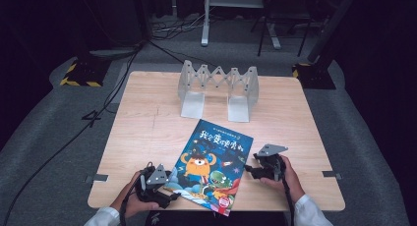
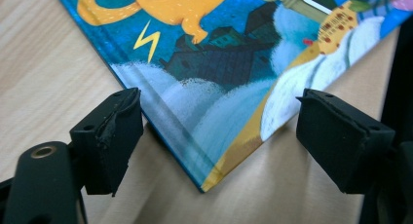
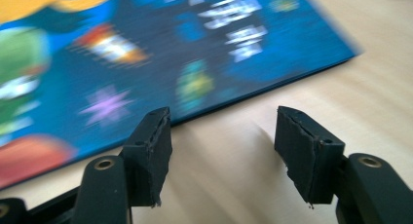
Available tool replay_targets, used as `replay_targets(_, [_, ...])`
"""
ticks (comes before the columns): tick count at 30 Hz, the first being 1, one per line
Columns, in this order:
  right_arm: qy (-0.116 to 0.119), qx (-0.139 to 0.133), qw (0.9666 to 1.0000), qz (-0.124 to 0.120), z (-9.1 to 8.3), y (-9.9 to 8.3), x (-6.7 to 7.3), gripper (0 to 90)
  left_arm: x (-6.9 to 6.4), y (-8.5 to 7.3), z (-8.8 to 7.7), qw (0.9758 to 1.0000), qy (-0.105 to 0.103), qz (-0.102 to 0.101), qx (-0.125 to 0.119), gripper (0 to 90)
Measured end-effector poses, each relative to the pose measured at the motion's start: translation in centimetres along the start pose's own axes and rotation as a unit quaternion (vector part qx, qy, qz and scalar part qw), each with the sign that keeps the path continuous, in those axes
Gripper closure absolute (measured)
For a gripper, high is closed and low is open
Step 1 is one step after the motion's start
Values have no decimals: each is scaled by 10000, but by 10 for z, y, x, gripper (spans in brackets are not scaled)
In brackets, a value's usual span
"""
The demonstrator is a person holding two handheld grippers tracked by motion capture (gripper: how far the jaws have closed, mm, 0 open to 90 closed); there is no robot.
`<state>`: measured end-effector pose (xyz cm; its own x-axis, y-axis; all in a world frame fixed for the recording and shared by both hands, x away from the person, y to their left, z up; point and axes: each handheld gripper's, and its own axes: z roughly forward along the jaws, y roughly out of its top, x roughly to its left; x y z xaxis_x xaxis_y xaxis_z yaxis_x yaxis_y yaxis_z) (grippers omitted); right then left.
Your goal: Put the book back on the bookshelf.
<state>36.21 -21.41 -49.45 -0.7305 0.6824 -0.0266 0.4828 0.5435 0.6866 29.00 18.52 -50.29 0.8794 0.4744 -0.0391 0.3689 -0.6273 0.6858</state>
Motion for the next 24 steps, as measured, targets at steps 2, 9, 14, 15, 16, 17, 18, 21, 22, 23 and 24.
replay_targets(2, [206,25,9997,-152,-7,-7,14,392,-5,0,1,9998,-146,-40,-86,197])
replay_targets(9, [278,18,9991,-323,-23,-23,28,387,-21,5,7,9996,-226,143,-73,211])
replay_targets(14, [164,5,9998,-130,-23,-24,14,374,-25,12,13,9992,-341,187,-99,233])
replay_targets(15, [105,-10,9999,-102,-22,-24,11,376,-25,13,15,9991,-379,160,-120,234])
replay_targets(16, [54,-12,10000,-60,-22,-24,9,379,-26,15,16,9990,-403,169,-132,234])
replay_targets(17, [11,-16,10000,-53,-22,-24,6,386,-26,16,18,9989,-415,187,-126,234])
replay_targets(18, [-36,-18,10000,-34,-22,-24,5,389,-28,18,20,9988,-424,216,-122,234])
replay_targets(21, [-183,-34,9998,52,-22,-23,-4,392,-32,24,25,9987,-416,259,-114,230])
replay_targets(22, [-211,-30,9997,78,-22,-23,-7,393,-34,25,27,9986,-447,254,-127,229])
replay_targets(23, [-210,-33,9997,117,-22,-24,-9,393,-34,26,28,9984,-459,289,-127,229])
replay_targets(24, [-209,-37,9997,132,-22,-25,-11,392,-35,27,28,9984,-475,274,-113,229])
